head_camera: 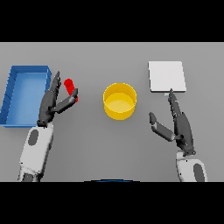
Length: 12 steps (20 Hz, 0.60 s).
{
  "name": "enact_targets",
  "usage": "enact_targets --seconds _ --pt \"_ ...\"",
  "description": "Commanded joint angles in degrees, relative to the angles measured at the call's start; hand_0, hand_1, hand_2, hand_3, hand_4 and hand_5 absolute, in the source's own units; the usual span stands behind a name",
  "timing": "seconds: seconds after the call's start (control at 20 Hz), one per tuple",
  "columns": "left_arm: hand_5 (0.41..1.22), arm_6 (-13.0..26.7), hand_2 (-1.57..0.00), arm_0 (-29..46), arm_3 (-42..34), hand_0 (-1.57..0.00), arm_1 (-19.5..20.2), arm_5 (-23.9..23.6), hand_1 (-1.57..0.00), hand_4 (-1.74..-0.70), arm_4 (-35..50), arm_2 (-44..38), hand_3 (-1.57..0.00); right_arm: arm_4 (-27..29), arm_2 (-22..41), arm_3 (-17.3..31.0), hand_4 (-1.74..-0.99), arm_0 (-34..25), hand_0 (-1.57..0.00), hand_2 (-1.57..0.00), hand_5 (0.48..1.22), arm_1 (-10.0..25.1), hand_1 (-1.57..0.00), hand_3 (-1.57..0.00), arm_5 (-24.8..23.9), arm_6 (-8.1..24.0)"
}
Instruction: Pick up the red beaker and tilt it to pour out 1 green nut into yellow bowl. Pick up the yellow bowl and place it on the metallic measuring scale.
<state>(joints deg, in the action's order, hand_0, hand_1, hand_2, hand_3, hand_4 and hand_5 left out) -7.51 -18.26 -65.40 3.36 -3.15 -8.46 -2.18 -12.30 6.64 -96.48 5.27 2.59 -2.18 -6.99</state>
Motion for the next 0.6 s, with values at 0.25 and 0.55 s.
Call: enact_targets --seconds 0.25,0.55 --pt "0.657 -4.82 0.00 -7.11 9.61 0.00 -0.83 -2.79 0.00 -1.24 -2.70 -0.37 0.00 -0.16 0.13 -0.93 -1.250 0.86 0.00 0.00 0.683 0.31 0.00 0.00 0.18 -0.06" --pt "0.684 -7.51 0.00 -13.32 18.12 0.00 -0.95 -4.64 0.00 -1.26 -3.48 -2.01 0.00 -0.11 0.44 -1.37 -1.261 1.40 0.00 0.00 0.690 -0.21 0.00 0.00 0.13 0.33"
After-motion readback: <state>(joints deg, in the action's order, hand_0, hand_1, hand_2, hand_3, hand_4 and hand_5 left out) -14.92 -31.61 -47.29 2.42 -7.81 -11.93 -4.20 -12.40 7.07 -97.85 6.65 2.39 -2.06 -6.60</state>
